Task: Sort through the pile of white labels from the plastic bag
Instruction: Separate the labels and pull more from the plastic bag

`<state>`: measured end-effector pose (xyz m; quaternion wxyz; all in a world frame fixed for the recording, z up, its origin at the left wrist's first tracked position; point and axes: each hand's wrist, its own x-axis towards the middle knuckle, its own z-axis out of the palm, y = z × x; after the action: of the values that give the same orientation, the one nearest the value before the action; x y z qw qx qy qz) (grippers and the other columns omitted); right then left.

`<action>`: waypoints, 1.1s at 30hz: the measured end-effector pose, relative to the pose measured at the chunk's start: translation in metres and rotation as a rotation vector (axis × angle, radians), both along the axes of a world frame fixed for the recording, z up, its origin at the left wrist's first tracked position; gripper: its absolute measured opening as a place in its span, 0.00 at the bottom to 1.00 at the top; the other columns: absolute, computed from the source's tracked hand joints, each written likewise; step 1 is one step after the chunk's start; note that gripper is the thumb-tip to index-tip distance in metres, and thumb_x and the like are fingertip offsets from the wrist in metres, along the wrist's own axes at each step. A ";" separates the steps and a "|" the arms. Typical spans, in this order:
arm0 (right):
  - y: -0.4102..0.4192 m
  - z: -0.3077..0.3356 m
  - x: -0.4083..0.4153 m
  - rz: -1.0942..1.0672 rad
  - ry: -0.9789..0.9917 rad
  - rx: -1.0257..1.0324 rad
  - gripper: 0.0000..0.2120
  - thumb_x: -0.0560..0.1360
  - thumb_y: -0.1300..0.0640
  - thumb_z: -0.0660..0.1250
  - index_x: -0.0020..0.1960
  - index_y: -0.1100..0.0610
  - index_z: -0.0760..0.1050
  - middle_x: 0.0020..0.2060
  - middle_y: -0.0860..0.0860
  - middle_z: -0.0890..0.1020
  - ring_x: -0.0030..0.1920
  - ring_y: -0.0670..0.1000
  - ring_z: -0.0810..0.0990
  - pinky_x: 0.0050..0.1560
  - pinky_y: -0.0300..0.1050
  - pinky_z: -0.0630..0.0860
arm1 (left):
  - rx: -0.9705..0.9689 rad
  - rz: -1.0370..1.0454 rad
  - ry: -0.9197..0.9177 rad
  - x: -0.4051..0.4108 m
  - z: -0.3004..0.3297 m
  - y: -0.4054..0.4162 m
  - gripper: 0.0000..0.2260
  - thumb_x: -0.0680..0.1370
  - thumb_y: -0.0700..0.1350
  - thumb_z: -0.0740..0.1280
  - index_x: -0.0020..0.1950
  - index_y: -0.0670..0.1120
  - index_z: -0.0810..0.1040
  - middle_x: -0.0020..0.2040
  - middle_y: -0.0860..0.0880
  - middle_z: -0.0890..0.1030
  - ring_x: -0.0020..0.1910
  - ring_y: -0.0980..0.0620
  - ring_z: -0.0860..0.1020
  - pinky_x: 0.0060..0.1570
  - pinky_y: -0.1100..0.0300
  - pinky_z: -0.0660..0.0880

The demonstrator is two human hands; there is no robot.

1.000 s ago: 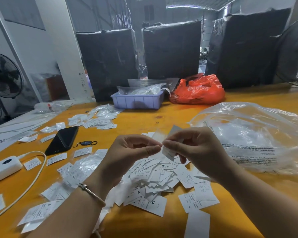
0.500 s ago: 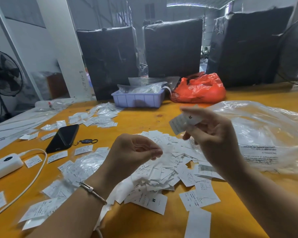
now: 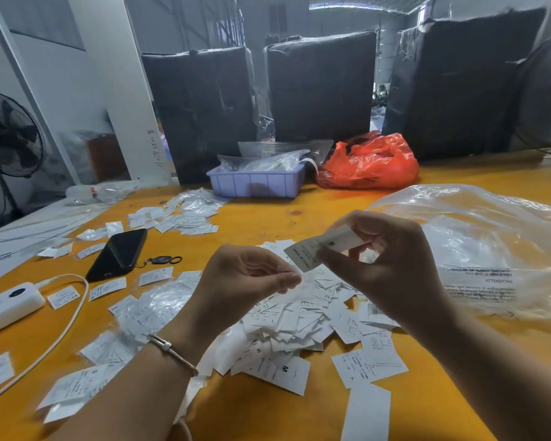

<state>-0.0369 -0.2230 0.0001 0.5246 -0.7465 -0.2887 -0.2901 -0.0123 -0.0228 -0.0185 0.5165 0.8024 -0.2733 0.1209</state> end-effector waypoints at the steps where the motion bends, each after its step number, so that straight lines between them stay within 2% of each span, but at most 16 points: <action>1: 0.000 -0.001 0.001 -0.005 -0.014 -0.009 0.08 0.67 0.69 0.75 0.39 0.59 0.81 0.33 0.46 0.83 0.31 0.41 0.78 0.31 0.33 0.72 | -0.006 0.000 0.006 0.000 0.000 0.000 0.07 0.67 0.46 0.76 0.41 0.45 0.86 0.36 0.48 0.86 0.35 0.49 0.84 0.39 0.61 0.81; 5: 0.000 -0.004 0.002 -0.054 -0.083 -0.052 0.09 0.68 0.70 0.74 0.39 0.56 0.81 0.33 0.43 0.82 0.32 0.40 0.78 0.32 0.31 0.72 | -0.002 -0.001 0.014 0.000 0.000 0.000 0.10 0.67 0.45 0.76 0.43 0.40 0.86 0.36 0.46 0.86 0.35 0.48 0.84 0.40 0.60 0.81; 14: -0.002 -0.005 0.005 -0.119 -0.138 -0.161 0.07 0.67 0.69 0.73 0.37 0.57 0.81 0.32 0.44 0.83 0.34 0.42 0.80 0.35 0.33 0.73 | -0.023 -0.008 0.052 0.001 -0.001 0.001 0.09 0.68 0.43 0.77 0.43 0.39 0.86 0.36 0.45 0.86 0.35 0.47 0.84 0.39 0.60 0.81; 19: -0.003 -0.006 0.007 -0.098 -0.060 -0.217 0.06 0.66 0.67 0.71 0.36 0.58 0.80 0.32 0.45 0.81 0.35 0.47 0.77 0.35 0.38 0.72 | -0.005 -0.018 0.061 0.001 -0.001 0.001 0.10 0.68 0.45 0.77 0.43 0.40 0.86 0.36 0.47 0.86 0.35 0.49 0.84 0.39 0.63 0.80; 23: -0.003 -0.006 0.007 -0.104 -0.015 -0.230 0.04 0.65 0.62 0.67 0.34 0.58 0.80 0.31 0.46 0.80 0.34 0.48 0.76 0.35 0.44 0.73 | 0.054 -0.016 0.061 0.002 -0.002 -0.001 0.10 0.68 0.47 0.76 0.42 0.41 0.86 0.36 0.47 0.86 0.36 0.50 0.84 0.39 0.61 0.81; 26: -0.002 -0.008 0.008 -0.104 0.015 -0.278 0.05 0.66 0.65 0.69 0.35 0.58 0.81 0.31 0.47 0.80 0.34 0.49 0.77 0.36 0.50 0.75 | 0.116 -0.002 0.058 0.003 -0.005 -0.001 0.07 0.70 0.44 0.77 0.42 0.40 0.86 0.36 0.49 0.86 0.36 0.50 0.84 0.40 0.58 0.82; 29: 0.000 -0.011 0.008 -0.107 0.018 -0.345 0.05 0.67 0.66 0.70 0.36 0.58 0.82 0.31 0.46 0.80 0.34 0.48 0.76 0.37 0.49 0.75 | 0.161 -0.009 0.056 0.003 -0.007 -0.002 0.06 0.70 0.44 0.76 0.43 0.43 0.87 0.37 0.50 0.86 0.37 0.52 0.84 0.41 0.57 0.82; 33: -0.003 -0.008 0.010 -0.144 -0.017 -0.306 0.06 0.67 0.68 0.70 0.34 0.60 0.80 0.31 0.47 0.80 0.34 0.48 0.76 0.35 0.45 0.74 | 0.144 -0.012 0.073 0.002 -0.007 -0.001 0.04 0.71 0.42 0.76 0.44 0.43 0.87 0.38 0.51 0.86 0.38 0.53 0.84 0.43 0.57 0.82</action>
<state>-0.0269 -0.2263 -0.0081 0.3803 -0.8339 -0.2797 -0.2860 -0.0101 -0.0242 -0.0253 0.4678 0.8398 -0.2668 0.0685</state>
